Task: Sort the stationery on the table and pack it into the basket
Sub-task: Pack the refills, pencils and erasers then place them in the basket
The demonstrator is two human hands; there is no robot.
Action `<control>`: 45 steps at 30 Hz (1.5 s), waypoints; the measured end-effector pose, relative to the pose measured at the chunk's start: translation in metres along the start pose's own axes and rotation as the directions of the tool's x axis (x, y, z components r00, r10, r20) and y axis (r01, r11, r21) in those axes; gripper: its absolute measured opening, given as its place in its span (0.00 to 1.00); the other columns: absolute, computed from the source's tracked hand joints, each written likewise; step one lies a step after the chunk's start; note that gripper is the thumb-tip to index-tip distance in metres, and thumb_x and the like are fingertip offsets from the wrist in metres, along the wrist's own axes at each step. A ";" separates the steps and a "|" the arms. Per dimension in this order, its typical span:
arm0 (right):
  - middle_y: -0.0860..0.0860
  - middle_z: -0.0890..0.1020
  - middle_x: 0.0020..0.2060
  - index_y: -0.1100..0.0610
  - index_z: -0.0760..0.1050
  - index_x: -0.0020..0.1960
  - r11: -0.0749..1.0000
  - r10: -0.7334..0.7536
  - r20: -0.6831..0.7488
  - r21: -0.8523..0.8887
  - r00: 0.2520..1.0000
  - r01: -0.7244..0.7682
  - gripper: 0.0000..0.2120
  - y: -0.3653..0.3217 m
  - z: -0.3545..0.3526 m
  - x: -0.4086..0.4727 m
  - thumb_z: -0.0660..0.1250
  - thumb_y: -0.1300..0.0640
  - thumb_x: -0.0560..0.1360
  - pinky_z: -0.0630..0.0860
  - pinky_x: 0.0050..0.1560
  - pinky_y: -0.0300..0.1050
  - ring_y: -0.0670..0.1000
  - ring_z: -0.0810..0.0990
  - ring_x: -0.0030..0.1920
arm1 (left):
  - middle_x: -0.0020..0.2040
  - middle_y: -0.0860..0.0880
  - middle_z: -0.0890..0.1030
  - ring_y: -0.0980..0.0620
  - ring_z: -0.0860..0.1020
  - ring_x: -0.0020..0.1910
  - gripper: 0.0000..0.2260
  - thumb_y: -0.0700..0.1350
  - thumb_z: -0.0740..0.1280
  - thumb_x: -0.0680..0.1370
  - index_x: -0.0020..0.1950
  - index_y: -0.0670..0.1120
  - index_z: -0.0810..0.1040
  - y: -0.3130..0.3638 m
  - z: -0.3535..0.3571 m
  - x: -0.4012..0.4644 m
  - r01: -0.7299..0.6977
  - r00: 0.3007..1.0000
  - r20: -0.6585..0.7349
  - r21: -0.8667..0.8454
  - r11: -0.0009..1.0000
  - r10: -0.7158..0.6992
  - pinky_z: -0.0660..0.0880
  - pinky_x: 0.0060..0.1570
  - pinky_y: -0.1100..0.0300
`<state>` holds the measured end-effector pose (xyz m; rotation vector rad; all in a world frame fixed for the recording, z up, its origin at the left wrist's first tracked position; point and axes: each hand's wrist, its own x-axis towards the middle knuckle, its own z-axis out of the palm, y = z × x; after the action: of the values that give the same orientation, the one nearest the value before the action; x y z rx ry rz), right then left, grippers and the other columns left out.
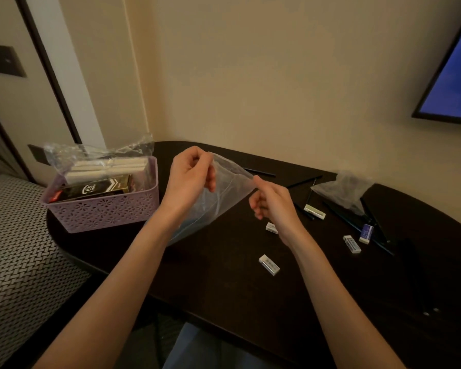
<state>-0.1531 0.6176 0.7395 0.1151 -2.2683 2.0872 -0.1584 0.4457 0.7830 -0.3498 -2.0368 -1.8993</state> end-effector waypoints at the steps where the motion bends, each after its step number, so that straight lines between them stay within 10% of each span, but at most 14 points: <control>1: 0.51 0.76 0.32 0.59 0.78 0.50 1.000 -0.021 0.016 -0.006 1.000 0.021 0.13 -0.004 0.003 0.003 0.60 0.52 0.81 0.70 0.33 0.39 0.47 0.73 0.32 | 0.28 0.52 0.75 0.55 0.74 0.27 0.11 0.39 0.60 0.81 0.39 0.43 0.73 0.000 -0.002 0.000 -0.006 1.000 -0.008 -0.004 1.000 0.006 0.73 0.29 0.62; 14: 0.61 0.83 0.52 0.66 0.78 0.58 0.996 -0.089 0.369 0.016 0.925 0.089 0.14 -0.056 0.075 0.058 0.57 0.62 0.81 0.80 0.55 0.45 0.55 0.83 0.52 | 0.29 0.46 0.73 0.53 0.72 0.26 0.09 0.38 0.61 0.80 0.40 0.38 0.72 0.021 -0.040 0.011 -0.220 0.904 -0.339 0.151 0.964 0.259 0.70 0.31 0.54; 23: 0.59 0.84 0.45 0.62 0.77 0.54 0.987 0.065 0.312 0.121 0.948 -0.108 0.19 -0.009 0.053 0.101 0.49 0.57 0.83 0.80 0.53 0.50 0.56 0.83 0.48 | 0.30 0.47 0.75 0.57 0.73 0.26 0.08 0.38 0.62 0.80 0.43 0.38 0.74 -0.018 -0.032 0.018 -0.035 0.970 -0.236 0.138 0.990 0.067 0.71 0.28 0.67; 25: 0.57 0.83 0.46 0.60 0.76 0.56 0.995 0.086 0.219 -0.071 0.972 -0.072 0.17 0.009 0.047 0.112 0.49 0.58 0.84 0.79 0.51 0.46 0.55 0.82 0.51 | 0.30 0.47 0.75 0.58 0.73 0.27 0.08 0.38 0.62 0.80 0.42 0.38 0.74 -0.026 -0.032 0.021 -0.021 0.966 -0.254 0.125 0.992 0.053 0.71 0.28 0.68; 29: 0.54 0.73 0.63 0.53 0.74 0.65 0.643 -0.010 0.319 -0.724 0.948 0.251 0.17 0.054 0.050 0.132 0.61 0.65 0.79 0.69 0.64 0.47 0.53 0.69 0.66 | 0.30 0.48 0.75 0.58 0.73 0.27 0.07 0.38 0.62 0.80 0.43 0.38 0.75 -0.038 -0.034 0.028 0.002 0.959 -0.282 0.109 0.994 0.029 0.72 0.29 0.68; 34: 0.55 0.65 0.70 0.53 0.74 0.66 0.242 -0.034 0.501 -0.836 0.865 0.493 0.17 0.074 0.070 0.146 0.65 0.58 0.78 0.62 0.69 0.50 0.55 0.60 0.72 | 0.31 0.47 0.74 0.58 0.72 0.27 0.08 0.37 0.61 0.80 0.45 0.33 0.75 -0.047 -0.039 0.038 -0.007 0.958 -0.285 0.104 0.995 0.037 0.71 0.28 0.68; 45: 0.55 0.78 0.50 0.57 0.69 0.58 0.358 -0.042 0.361 -0.865 0.932 0.352 0.07 0.063 0.063 0.189 0.59 0.58 0.81 0.76 0.45 0.49 0.53 0.78 0.46 | 0.31 0.49 0.75 0.57 0.73 0.28 0.09 0.38 0.61 0.81 0.47 0.32 0.75 -0.066 -0.055 0.055 -0.019 0.957 -0.287 0.107 0.994 0.049 0.73 0.29 0.66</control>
<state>-0.3461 0.5574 0.6892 0.6133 -3.0057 0.4136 -0.2303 0.3829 0.7479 -0.0734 -1.9094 -1.7026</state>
